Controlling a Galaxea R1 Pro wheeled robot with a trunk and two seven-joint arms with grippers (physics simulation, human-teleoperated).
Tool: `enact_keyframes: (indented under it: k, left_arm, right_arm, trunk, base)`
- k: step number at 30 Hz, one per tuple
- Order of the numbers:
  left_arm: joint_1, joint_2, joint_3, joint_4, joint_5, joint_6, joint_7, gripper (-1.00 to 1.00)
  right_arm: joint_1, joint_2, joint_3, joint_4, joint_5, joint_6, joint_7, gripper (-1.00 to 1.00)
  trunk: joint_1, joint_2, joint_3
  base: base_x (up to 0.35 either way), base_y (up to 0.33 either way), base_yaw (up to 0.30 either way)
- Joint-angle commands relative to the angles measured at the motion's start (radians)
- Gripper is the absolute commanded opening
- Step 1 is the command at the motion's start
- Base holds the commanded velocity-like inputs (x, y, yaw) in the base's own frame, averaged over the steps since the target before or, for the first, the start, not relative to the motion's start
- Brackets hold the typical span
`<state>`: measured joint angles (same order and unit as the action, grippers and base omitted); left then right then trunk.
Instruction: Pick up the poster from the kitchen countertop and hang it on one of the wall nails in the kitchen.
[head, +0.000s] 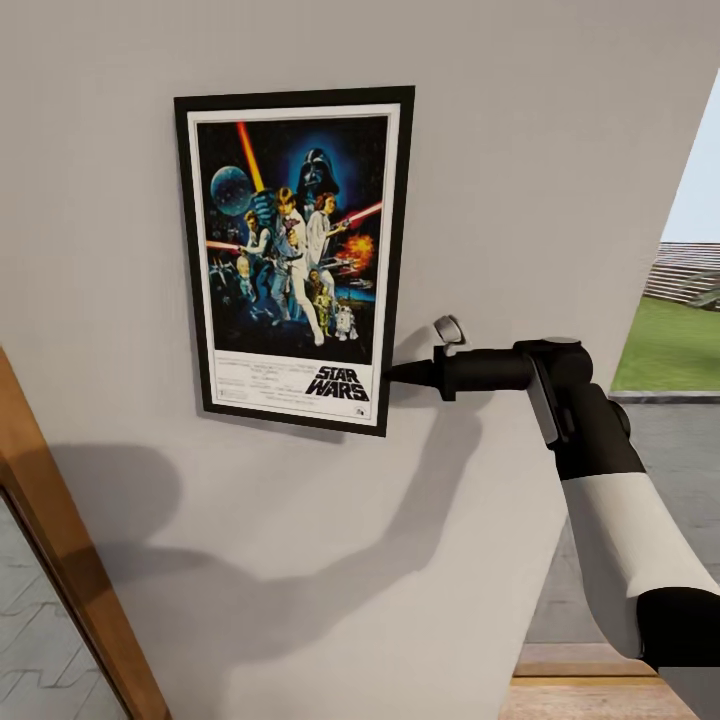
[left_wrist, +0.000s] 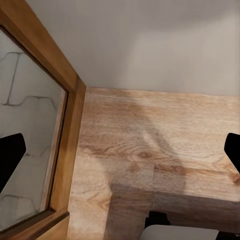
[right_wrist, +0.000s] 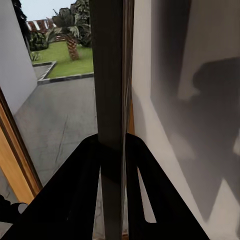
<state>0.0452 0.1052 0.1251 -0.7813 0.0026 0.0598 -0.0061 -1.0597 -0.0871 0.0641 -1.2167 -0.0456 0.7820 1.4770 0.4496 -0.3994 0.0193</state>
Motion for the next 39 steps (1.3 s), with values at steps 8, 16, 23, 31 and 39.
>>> enact_keyframes:
  k: [8, 16, 23, 31, 39]
  left_arm:
    - [0.001, -0.001, -0.001, 0.001, -0.001, 0.006, 0.001, 1.00]
    - [0.001, -0.001, -0.001, 0.001, -0.001, 0.006, 0.002, 1.00]
    - [0.001, -0.001, -0.001, 0.001, -0.001, 0.005, 0.002, 1.00]
    - [0.001, -0.001, -0.001, 0.001, -0.001, 0.005, 0.001, 1.00]
    - [0.001, -0.001, -0.001, 0.001, -0.001, 0.005, 0.000, 1.00]
  right_arm:
    - [0.000, -0.001, 0.002, 0.000, -0.002, 0.011, -0.001, -1.00]
    - [0.000, -0.002, 0.002, 0.000, -0.002, 0.013, -0.001, 1.00]
    - [0.000, -0.001, 0.002, 0.000, -0.002, 0.013, -0.001, 1.00]
    - [0.000, -0.001, 0.002, 0.000, -0.002, 0.013, -0.001, 1.00]
    - [0.000, -0.002, 0.003, -0.001, -0.005, 0.012, 0.000, 1.00]
  trunk:
    - [0.000, -0.001, 0.000]
    - [0.000, -0.001, 0.000]
    - [0.000, -0.001, 0.000]
    - [0.000, -0.001, 0.000]
    - [0.000, -0.001, 0.000]
  base:
    - [0.065, 0.000, 0.000]
    - [0.016, 0.000, 0.000]
    - [-0.059, -0.015, 0.000]
    - [-0.272, -0.071, 0.000]
    - [-0.262, -0.065, 0.000]
